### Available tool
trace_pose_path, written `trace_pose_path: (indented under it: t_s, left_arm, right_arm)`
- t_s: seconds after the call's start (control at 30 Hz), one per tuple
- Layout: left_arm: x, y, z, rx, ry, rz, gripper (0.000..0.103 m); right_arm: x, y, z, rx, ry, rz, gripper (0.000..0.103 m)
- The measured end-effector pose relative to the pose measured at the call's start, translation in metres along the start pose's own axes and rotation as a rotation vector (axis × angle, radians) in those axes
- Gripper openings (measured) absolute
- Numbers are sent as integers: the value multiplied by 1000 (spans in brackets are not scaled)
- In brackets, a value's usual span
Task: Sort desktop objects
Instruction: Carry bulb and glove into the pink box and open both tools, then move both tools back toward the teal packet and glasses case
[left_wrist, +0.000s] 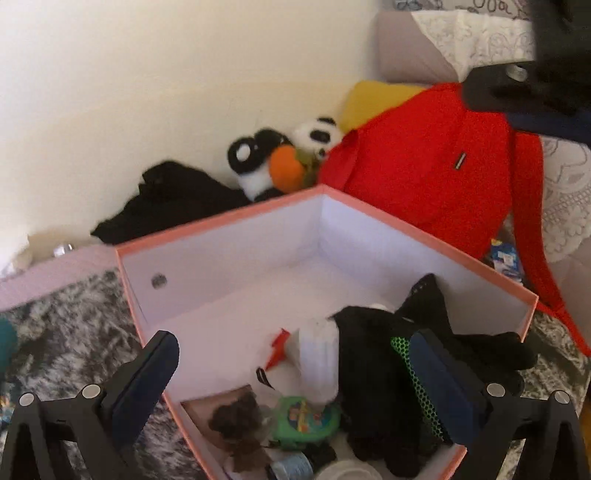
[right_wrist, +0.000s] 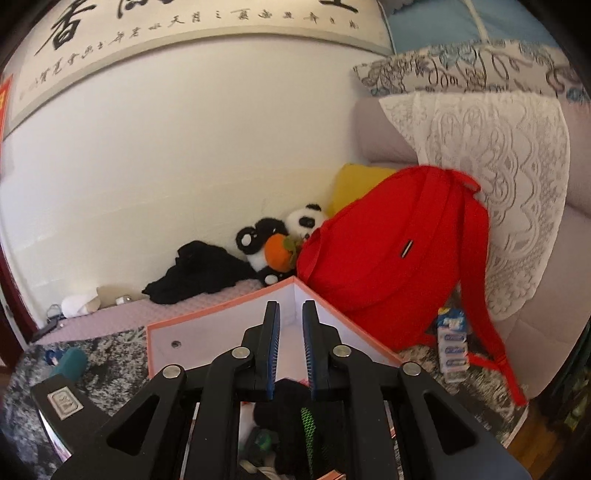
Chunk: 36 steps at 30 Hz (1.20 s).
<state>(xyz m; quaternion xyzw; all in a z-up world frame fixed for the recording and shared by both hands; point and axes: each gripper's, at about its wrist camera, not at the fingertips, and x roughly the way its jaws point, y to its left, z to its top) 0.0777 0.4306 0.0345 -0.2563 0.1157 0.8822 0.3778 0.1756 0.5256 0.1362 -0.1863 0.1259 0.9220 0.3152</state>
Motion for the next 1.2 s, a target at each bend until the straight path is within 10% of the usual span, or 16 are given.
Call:
trace_pose_path:
  t_s: [0.1,0.7,1.2]
  left_arm:
    - [-2,2,0,8,10,5,103]
    - [-65,108,-51,22,58,216,103]
    - [-34,307,-158,-307,245,453,103]
  right_arm:
    - [-7,-5,2,46,-34,1,58]
    - [-20,92,-9,-68,-25,114,63]
    - [12,240,-79,-208,106,346,98]
